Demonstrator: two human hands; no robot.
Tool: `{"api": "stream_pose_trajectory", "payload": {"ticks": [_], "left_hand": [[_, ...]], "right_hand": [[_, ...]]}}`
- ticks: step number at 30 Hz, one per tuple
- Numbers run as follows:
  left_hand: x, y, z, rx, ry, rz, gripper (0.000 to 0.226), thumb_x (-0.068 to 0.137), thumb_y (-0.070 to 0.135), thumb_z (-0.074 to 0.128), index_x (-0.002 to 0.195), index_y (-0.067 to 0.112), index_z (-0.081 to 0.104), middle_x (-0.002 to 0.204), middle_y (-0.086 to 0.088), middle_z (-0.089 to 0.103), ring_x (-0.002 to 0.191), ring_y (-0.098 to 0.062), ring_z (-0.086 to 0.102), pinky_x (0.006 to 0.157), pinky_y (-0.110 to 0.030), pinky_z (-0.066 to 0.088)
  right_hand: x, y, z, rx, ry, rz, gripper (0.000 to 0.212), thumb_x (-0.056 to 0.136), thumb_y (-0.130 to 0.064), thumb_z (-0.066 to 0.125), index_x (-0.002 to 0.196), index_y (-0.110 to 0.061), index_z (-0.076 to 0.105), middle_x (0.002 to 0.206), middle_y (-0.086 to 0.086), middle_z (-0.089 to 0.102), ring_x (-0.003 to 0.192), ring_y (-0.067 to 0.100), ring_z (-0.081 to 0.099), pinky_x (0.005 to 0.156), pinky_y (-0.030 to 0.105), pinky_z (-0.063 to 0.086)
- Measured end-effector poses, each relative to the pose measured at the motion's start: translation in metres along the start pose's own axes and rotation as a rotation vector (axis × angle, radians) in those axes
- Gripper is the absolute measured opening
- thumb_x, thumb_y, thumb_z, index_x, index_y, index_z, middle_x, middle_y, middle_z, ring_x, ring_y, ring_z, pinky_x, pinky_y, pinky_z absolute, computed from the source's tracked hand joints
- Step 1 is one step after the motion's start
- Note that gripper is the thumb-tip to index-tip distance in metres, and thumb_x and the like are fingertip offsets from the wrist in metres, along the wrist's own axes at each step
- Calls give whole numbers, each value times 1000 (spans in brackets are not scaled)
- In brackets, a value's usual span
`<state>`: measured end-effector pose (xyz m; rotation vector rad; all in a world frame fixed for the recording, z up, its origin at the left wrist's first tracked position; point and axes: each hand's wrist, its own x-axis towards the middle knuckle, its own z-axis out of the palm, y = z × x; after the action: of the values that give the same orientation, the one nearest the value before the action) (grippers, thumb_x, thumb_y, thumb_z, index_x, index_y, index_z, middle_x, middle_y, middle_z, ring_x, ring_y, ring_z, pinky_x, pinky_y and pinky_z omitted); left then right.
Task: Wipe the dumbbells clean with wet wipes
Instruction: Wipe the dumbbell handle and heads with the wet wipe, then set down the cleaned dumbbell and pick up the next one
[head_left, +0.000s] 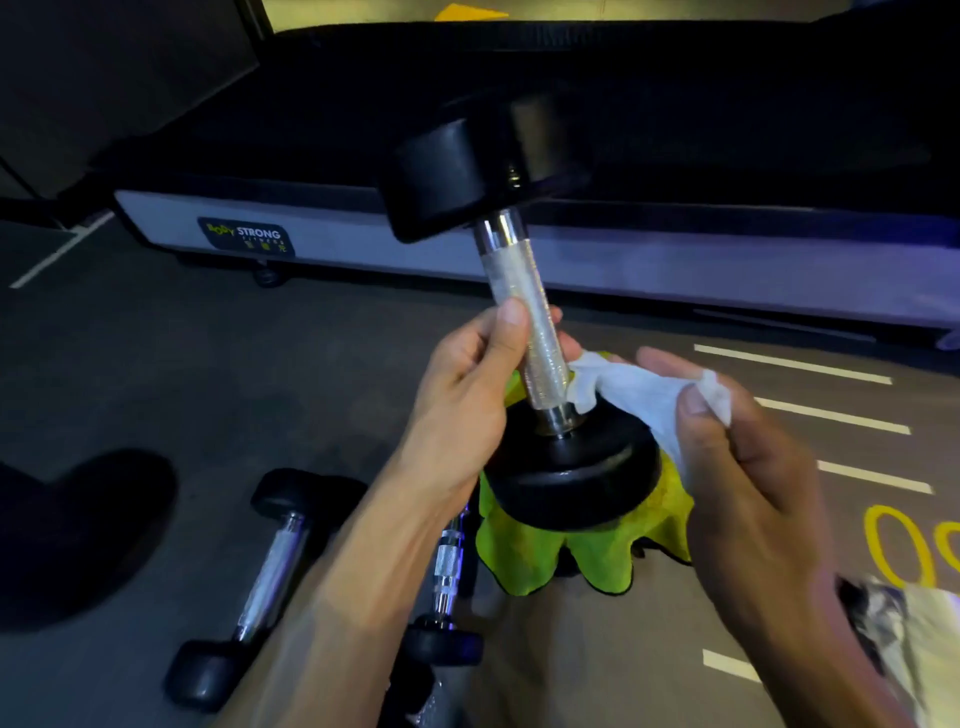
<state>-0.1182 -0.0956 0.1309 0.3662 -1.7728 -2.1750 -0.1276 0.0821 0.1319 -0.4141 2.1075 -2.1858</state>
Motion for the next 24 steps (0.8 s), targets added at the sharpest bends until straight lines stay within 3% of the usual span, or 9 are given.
{"api": "stream_pose_trajectory", "payload": {"ticks": [3, 6, 8, 12, 14, 16, 18, 20, 24], "left_hand": [[-3, 2, -25, 13, 16, -18, 48, 90, 49, 48, 106, 10, 71, 86, -4, 78, 82, -13, 72, 76, -26, 61], [-6, 5, -59, 154, 64, -62, 49, 89, 52, 46, 101, 12, 72, 81, -3, 78, 79, -12, 72, 70, -21, 58], [-9, 3, -82, 251, 96, -104, 48, 89, 51, 46, 99, 11, 71, 76, -2, 78, 75, -8, 72, 70, -17, 57], [-15, -22, -127, 564, 126, -186, 49, 99, 50, 47, 96, 7, 70, 72, 7, 75, 67, -4, 66, 66, -16, 53], [-16, -45, -150, 734, 123, -256, 55, 104, 59, 51, 90, 9, 69, 69, 8, 74, 63, -6, 67, 68, -25, 55], [-17, -68, -167, 831, 95, -327, 62, 92, 72, 50, 81, 13, 65, 66, 5, 73, 70, -19, 74, 74, -40, 57], [-16, -89, -177, 895, 51, -399, 60, 97, 67, 52, 80, 11, 64, 64, 5, 72, 65, -19, 71, 76, -44, 59], [-11, -106, -182, 964, 20, -471, 53, 106, 54, 51, 85, 8, 65, 64, 6, 72, 58, -10, 67, 74, -40, 57], [4, -131, -181, 980, 21, -568, 47, 109, 45, 48, 84, 10, 66, 61, 9, 69, 53, -2, 62, 58, -18, 47]], "right_hand": [[-10, 4, -1, 39, 62, 22, 31, 107, -21, 44, 117, -24, 73, 102, -16, 80, 93, 0, 73, 78, 11, 54], [-22, 17, -4, 4, 42, 85, 29, 105, -32, 48, 114, -26, 75, 106, -18, 79, 103, -2, 71, 86, 8, 49], [-31, 28, -2, -67, -30, 121, 31, 107, -47, 50, 117, -33, 75, 112, -16, 79, 110, 1, 70, 91, 11, 49], [-49, 43, 8, -265, -197, 212, 49, 91, -73, 36, 125, -53, 65, 111, -23, 76, 109, 0, 68, 93, 28, 54], [-57, 49, 14, -301, -248, 216, 48, 90, -74, 36, 122, -56, 66, 108, -21, 76, 110, 0, 66, 90, 19, 50], [-59, 53, 18, -289, -233, 241, 45, 87, -73, 40, 117, -56, 69, 104, -17, 76, 106, 0, 65, 85, 12, 48], [-59, 58, 19, -308, -258, 259, 35, 88, -68, 46, 113, -59, 69, 89, -16, 72, 91, -5, 63, 74, 7, 44], [-59, 60, 20, -317, -299, 290, 28, 89, -61, 49, 110, -63, 67, 80, -17, 69, 78, -7, 60, 66, 7, 42], [-65, 69, 24, -364, -323, 298, 30, 89, -67, 47, 111, -63, 67, 86, -28, 69, 86, -9, 62, 67, 8, 45]]}}
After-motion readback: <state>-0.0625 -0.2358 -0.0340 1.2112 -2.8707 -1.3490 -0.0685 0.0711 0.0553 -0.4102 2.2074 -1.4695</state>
